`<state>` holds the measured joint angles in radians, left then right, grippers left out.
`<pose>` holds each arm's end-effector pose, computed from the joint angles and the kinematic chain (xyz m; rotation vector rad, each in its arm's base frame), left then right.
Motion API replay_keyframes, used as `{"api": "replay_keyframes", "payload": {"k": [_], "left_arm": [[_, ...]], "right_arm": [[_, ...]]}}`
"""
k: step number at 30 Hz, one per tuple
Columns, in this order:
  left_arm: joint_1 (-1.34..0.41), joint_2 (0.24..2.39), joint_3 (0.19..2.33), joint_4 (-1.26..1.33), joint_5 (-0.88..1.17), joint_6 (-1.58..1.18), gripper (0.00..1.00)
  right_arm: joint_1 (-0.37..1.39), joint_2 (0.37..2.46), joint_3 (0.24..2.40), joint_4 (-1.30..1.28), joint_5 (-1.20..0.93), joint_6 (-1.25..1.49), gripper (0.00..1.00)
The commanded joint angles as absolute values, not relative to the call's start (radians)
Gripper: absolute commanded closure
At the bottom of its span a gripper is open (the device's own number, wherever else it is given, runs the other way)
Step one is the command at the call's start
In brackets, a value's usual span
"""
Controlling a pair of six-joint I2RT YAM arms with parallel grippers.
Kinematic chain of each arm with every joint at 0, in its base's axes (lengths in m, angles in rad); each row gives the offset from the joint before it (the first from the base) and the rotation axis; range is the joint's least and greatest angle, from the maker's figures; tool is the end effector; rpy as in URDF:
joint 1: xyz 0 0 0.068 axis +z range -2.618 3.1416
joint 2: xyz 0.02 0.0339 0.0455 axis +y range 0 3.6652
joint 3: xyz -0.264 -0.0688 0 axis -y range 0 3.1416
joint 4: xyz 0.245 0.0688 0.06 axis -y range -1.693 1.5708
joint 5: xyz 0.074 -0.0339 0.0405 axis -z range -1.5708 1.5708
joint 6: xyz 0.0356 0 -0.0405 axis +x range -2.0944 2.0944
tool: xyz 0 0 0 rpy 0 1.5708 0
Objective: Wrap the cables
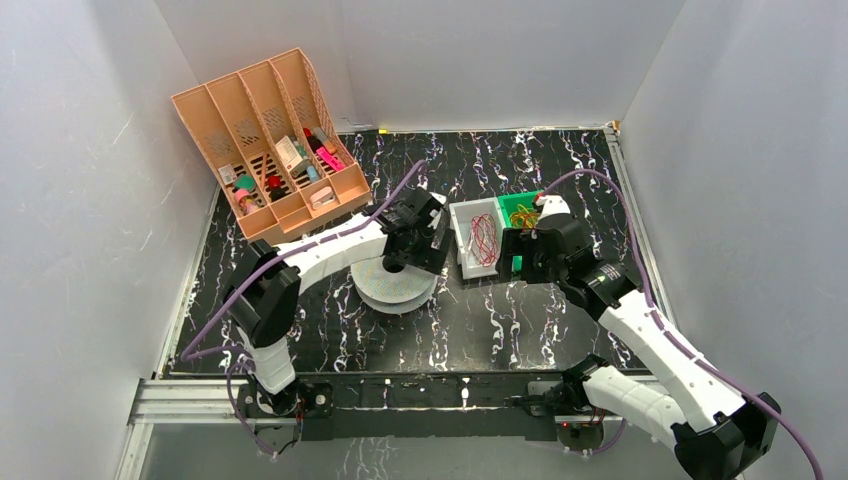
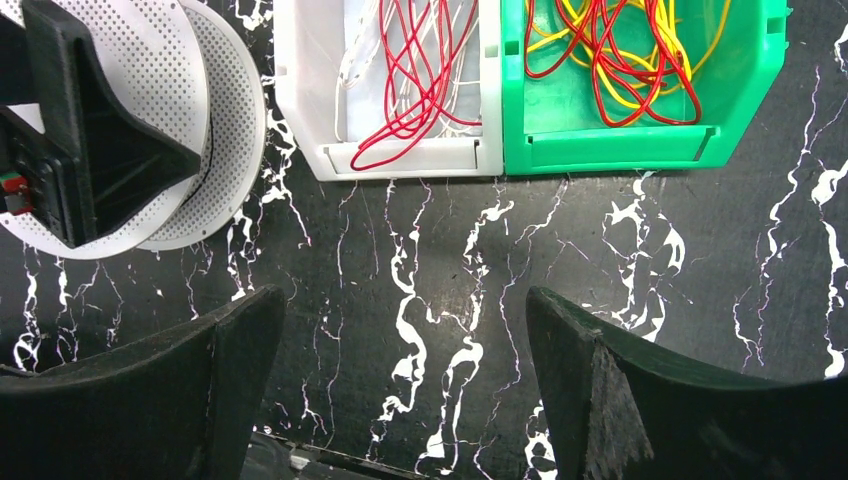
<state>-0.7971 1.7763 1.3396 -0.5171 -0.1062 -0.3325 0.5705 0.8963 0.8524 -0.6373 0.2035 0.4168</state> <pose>0.2714 -0.2724 0.2335 0.5444 2.4885 -0.3201 0.1614 0.0950 0.3003 -0.0636 2.2523 0.3059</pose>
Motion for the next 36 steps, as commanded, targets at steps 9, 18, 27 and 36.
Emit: {"api": "replay_keyframes", "payload": {"k": [9,18,27,36], "left_arm": [[-0.868,1.854,1.412,-0.624,-0.166,-0.374,0.02],[-0.873,1.87,1.413,-0.616,-0.176,-0.406,0.14],[-0.873,1.788,1.405,-0.602,-0.221,-0.4,0.55],[-0.856,1.653,1.413,-0.607,-0.227,-0.411,1.0]], "right_arm": [[0.571,0.865,0.833,-0.624,0.204,0.428,0.02],[0.57,0.842,0.833,-0.633,0.199,0.432,0.02],[0.571,0.838,0.846,-0.64,0.204,0.434,0.02],[0.569,0.844,0.886,-0.655,0.21,0.434,0.02]]}}
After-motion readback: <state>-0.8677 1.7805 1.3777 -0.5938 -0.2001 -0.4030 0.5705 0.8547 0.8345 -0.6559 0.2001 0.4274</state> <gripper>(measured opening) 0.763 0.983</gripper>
